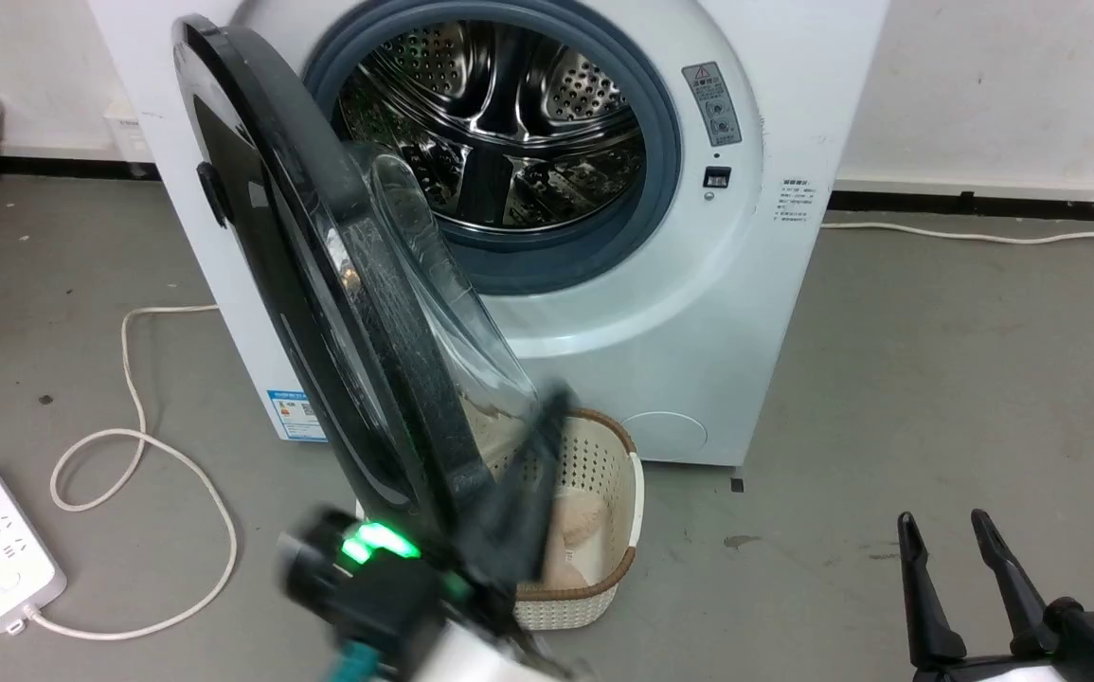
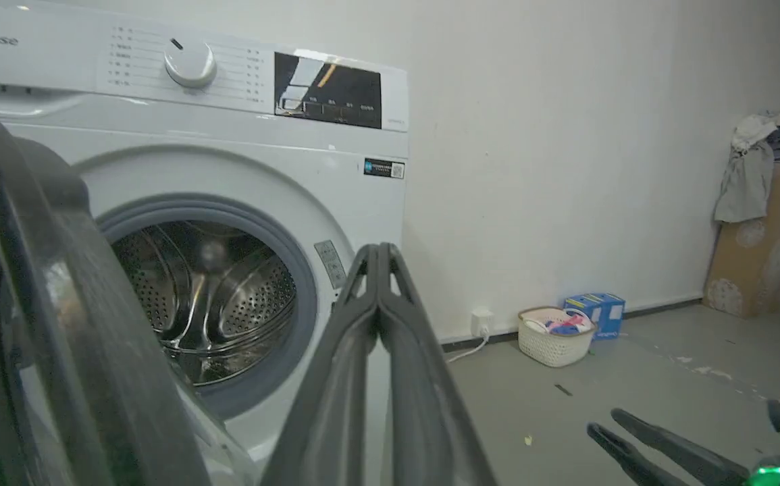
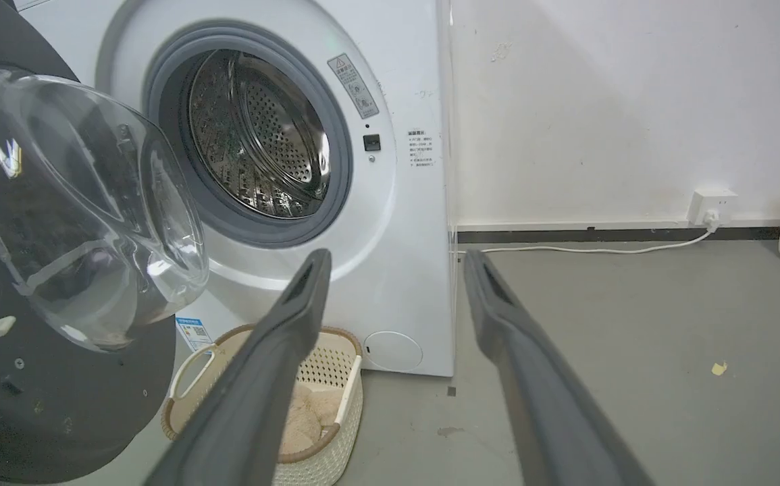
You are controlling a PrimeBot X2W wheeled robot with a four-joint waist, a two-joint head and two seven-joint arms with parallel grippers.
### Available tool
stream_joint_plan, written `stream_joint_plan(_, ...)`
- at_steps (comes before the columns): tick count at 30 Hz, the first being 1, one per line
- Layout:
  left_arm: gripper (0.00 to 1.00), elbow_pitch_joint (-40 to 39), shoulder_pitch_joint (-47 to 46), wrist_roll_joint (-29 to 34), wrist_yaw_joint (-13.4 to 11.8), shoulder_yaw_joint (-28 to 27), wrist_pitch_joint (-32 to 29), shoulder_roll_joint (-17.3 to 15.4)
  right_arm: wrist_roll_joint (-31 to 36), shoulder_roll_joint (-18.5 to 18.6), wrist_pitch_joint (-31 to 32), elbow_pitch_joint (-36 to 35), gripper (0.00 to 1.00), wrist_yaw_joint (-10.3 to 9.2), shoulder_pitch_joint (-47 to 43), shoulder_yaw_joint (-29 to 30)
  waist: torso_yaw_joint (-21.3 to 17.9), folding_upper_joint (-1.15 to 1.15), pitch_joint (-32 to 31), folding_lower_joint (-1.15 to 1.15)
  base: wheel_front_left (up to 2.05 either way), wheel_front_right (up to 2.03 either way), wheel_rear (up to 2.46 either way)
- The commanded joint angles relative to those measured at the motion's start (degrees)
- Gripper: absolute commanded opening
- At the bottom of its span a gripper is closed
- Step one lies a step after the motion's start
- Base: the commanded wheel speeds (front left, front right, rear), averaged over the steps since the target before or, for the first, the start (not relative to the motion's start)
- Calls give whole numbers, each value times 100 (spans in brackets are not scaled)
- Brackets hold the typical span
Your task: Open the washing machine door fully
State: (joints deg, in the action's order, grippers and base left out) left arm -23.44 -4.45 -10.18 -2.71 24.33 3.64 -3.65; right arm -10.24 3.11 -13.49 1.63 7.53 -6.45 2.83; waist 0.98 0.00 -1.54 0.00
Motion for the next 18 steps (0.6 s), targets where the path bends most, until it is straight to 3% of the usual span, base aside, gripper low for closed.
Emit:
stream_joint_plan(1,0,316,215,-52,38,197,66,23,-30,-23,-41,31,100,-4,79,-29,-10,0,28,0,0,0,0)
stream_joint_plan(6,0,1312,381,-71,-2,444,321,39,-21,-24,-56,62,100,-4,122,-55,-49,0,102,0,0,0,0)
stream_joint_plan(11,0,2238,328,-176,-111,314,426,40,28,-24,-52,68,100,-4,138,-41,-58,0,148,0,0,0,0)
stream_joint_plan(18,0,2936,275,-292,-262,-8,798,-15,55,-24,-23,71,100,-4,78,-71,152,0,151,0,0,0,0)
